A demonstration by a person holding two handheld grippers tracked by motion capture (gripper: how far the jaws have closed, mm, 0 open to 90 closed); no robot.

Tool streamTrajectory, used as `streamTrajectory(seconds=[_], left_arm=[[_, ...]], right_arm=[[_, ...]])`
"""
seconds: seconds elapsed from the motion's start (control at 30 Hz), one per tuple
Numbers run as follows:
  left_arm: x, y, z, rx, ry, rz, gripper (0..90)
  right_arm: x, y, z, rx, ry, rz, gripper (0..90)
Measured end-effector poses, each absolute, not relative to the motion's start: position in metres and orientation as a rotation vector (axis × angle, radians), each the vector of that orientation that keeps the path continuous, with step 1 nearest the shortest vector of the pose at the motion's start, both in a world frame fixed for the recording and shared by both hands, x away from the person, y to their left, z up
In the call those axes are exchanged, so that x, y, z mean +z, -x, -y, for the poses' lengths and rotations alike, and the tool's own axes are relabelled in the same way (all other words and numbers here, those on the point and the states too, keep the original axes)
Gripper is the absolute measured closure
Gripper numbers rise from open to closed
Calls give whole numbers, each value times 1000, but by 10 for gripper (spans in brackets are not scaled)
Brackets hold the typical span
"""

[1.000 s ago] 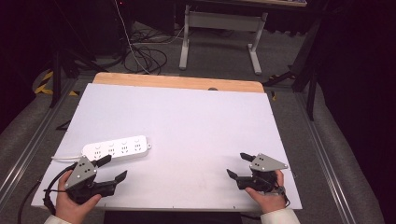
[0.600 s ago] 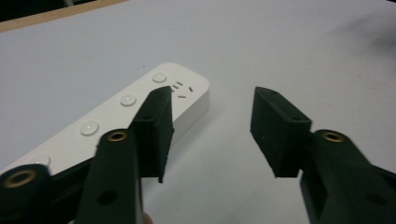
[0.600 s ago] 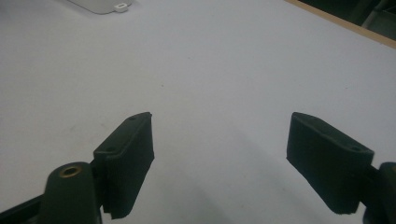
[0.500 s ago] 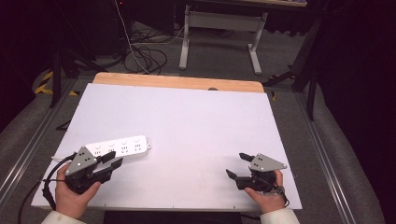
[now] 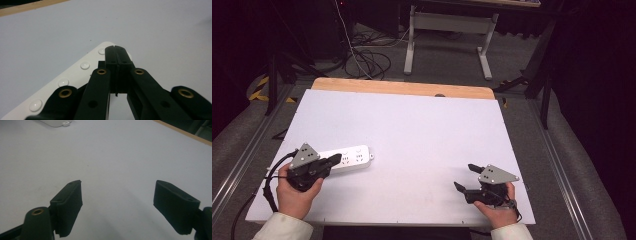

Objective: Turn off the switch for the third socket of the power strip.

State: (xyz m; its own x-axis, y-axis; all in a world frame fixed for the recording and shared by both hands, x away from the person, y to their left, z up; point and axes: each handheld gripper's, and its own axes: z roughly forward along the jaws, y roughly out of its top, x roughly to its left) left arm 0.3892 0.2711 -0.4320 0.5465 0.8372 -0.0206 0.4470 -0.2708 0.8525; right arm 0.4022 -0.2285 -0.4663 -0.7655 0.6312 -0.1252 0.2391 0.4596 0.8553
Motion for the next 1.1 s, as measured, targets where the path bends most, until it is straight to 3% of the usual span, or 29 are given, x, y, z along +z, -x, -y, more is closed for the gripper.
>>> streamTrajectory(seconds=[1.1], left_arm=[[-451,-444,-271,487,-1902,-1233,897]], right_arm=[[-469,-405,229,1235,-730,-2298,236]])
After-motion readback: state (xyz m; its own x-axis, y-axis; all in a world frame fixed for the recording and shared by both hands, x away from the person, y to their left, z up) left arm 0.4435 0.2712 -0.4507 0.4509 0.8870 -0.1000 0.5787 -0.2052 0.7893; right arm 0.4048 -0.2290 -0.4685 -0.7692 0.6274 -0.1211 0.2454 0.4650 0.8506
